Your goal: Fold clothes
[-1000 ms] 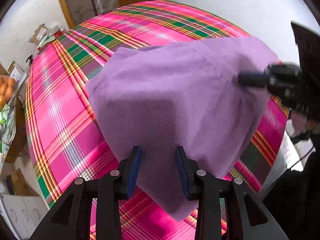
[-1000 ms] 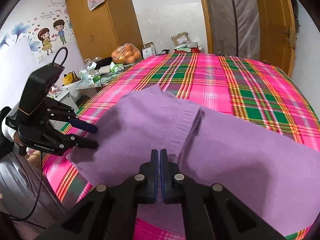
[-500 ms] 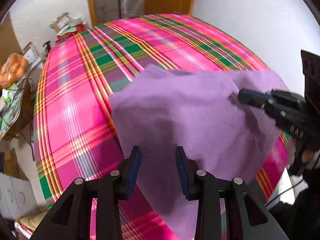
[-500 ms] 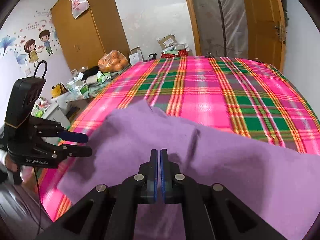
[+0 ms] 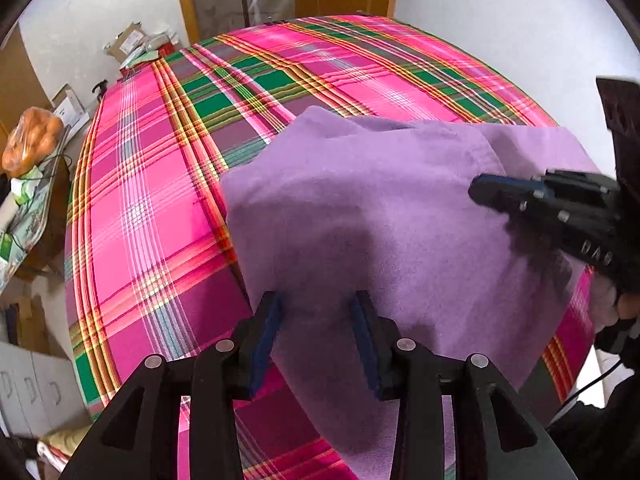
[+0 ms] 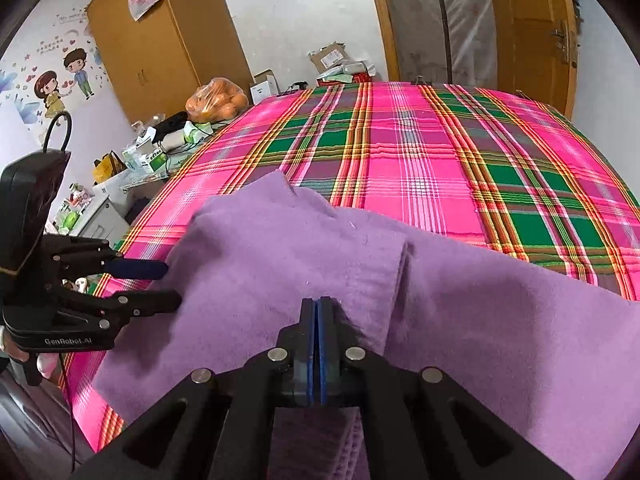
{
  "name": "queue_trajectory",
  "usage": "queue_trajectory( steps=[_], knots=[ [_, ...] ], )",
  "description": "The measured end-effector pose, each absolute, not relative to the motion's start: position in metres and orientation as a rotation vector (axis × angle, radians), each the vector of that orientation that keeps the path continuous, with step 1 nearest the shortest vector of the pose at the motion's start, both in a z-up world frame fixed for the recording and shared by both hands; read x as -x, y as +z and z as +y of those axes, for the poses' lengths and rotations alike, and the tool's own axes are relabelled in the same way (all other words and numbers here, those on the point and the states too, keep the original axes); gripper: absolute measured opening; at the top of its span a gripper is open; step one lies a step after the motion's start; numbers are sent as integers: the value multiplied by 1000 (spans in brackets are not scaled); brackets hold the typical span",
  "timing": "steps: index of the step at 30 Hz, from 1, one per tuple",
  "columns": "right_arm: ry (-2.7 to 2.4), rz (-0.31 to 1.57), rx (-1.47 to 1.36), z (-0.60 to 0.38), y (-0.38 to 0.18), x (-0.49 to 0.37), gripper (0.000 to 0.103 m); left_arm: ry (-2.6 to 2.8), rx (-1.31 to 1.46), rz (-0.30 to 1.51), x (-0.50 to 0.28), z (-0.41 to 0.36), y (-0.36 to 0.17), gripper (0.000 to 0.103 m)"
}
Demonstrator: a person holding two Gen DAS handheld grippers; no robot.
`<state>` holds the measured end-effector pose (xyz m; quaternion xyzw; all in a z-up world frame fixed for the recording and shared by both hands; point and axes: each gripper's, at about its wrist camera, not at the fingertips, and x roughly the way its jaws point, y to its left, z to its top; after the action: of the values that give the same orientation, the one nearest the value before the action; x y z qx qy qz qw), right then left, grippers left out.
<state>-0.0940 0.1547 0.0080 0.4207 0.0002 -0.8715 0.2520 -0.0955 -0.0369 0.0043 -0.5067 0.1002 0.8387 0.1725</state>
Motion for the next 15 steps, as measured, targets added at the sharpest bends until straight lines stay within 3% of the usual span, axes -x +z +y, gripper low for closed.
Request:
queue_trajectory(
  steps=[3,7,15],
  knots=[
    [-2383,6,-1137,148,16,100,2,2394,1450,269,94,-41,4,52],
    [-2396,14,-1111,142,24,108,2,2387,1495,182,99,-50,2,57],
    [-2421,-13,-1111,146,23,124,0,2407,1427,306,91,-40,3,57]
  ],
)
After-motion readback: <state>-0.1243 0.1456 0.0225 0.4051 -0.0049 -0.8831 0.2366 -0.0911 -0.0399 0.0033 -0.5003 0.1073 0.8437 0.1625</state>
